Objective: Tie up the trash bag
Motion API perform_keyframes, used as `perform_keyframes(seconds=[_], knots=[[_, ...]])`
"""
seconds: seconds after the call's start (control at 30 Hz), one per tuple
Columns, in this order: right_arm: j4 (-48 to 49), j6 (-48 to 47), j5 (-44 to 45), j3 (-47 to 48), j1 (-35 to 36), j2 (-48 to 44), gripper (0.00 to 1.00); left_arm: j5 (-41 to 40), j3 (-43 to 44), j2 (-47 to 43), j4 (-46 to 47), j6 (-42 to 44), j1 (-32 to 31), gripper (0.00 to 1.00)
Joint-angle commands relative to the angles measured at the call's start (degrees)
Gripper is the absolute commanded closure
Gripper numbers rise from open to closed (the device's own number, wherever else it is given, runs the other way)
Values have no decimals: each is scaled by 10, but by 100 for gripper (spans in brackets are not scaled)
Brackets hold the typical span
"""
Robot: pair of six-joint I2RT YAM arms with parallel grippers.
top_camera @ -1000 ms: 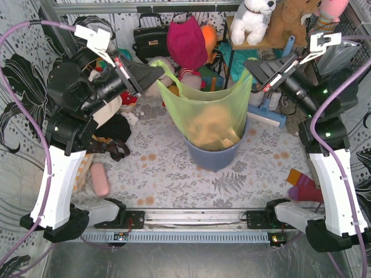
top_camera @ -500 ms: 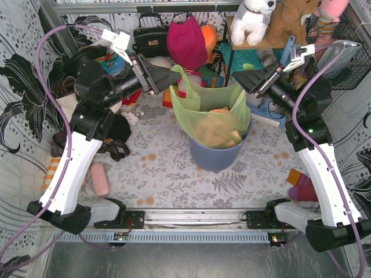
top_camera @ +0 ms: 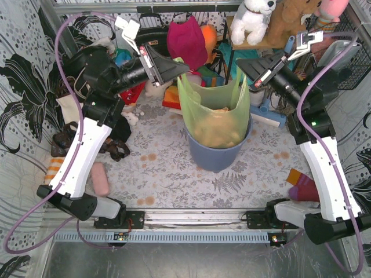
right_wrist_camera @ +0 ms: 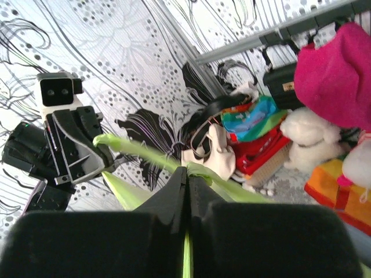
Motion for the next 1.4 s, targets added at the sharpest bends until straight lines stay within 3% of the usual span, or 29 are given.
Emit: perform_keyframes(seconds=[0.0,0.13,0.23,0.5,0.67,0.73,0.9,1.0,1.1,1.27,1.37], knots=[[17,2,-18,104,1,33,100,21,122,18,10,3,10,88],[-15,-6,-25,205,9,52,100,-23,255,30,-90,57,30,89],[-29,-12,-12,200,10,39,100,-21,257,23,-92,49,48,89],[57,40,-14,-21,19,-20,100,-43,31,-49,-59,36,48,90],[36,16,31,-51,61,-15,100,5,-59,-64,87,-56,48,85],[31,6,32,-15,78,5,100,20,-29,-53,89,-60,48,85],[-13,-42,33,168,134,86,100,-6,176,-6,-68,30,49,85],[-31,-60,41,246,157,117,100,-22,237,4,-111,55,50,86],[-46,-69,55,255,161,118,100,-30,203,-8,-110,57,50,87],[-47,-83,100,147,162,81,100,-58,100,-37,-80,64,51,87],[-47,-98,131,104,162,63,100,-61,80,-26,-76,64,52,86]])
